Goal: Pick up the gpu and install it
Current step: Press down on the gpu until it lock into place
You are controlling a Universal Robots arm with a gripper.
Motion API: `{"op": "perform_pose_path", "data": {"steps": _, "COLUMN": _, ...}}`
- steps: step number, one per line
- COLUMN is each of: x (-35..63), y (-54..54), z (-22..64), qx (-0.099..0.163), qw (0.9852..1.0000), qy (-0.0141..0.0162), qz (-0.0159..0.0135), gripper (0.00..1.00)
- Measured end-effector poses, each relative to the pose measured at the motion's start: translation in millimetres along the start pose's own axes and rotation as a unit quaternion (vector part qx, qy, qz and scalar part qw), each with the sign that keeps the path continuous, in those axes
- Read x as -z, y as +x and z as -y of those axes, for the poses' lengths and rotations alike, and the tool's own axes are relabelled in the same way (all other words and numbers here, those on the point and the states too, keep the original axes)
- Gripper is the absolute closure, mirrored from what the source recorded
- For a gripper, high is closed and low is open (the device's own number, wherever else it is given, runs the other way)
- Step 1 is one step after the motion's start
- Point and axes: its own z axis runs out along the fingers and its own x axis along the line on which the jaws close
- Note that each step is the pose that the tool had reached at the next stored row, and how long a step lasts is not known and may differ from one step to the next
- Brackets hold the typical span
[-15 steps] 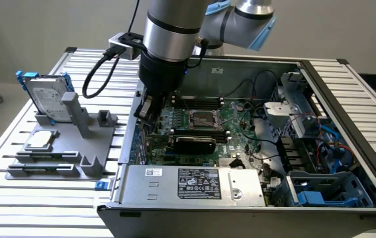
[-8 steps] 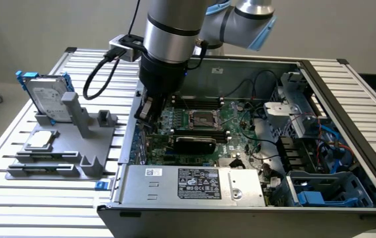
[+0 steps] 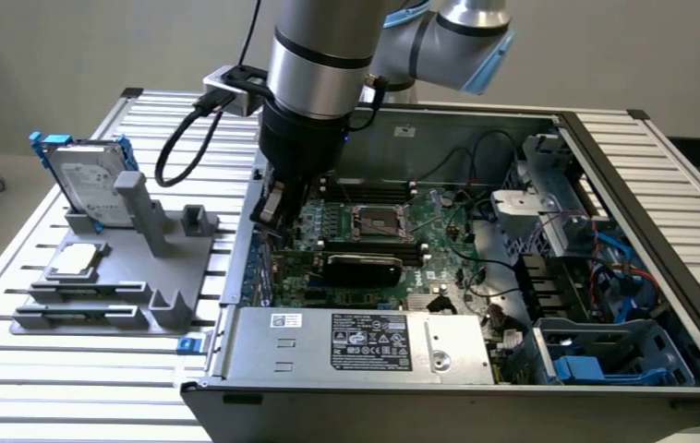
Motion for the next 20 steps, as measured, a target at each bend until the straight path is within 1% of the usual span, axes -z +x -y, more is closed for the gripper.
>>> {"op": "perform_pose_path", "data": {"steps": 9, "x": 0.0, "y": -0.7, "z": -0.5, "qx": -0.005, "qw": 1.0, "qy": -0.0006, "qz": 0.0009, "gripper": 0.89}}
{"op": "perform_pose_path", "data": {"steps": 15, "x": 1.2, "y": -1.0, "z": -0.8, "qx": -0.005, "qw": 1.0, "qy": -0.002, "qz": 0.0005, "gripper": 0.89}}
{"op": "perform_pose_path", "data": {"steps": 20, "x": 2.3, "y": -1.4, "z": -1.2, "qx": -0.004, "qw": 1.0, "qy": -0.0024, "qz": 0.0002, "gripper": 0.89}}
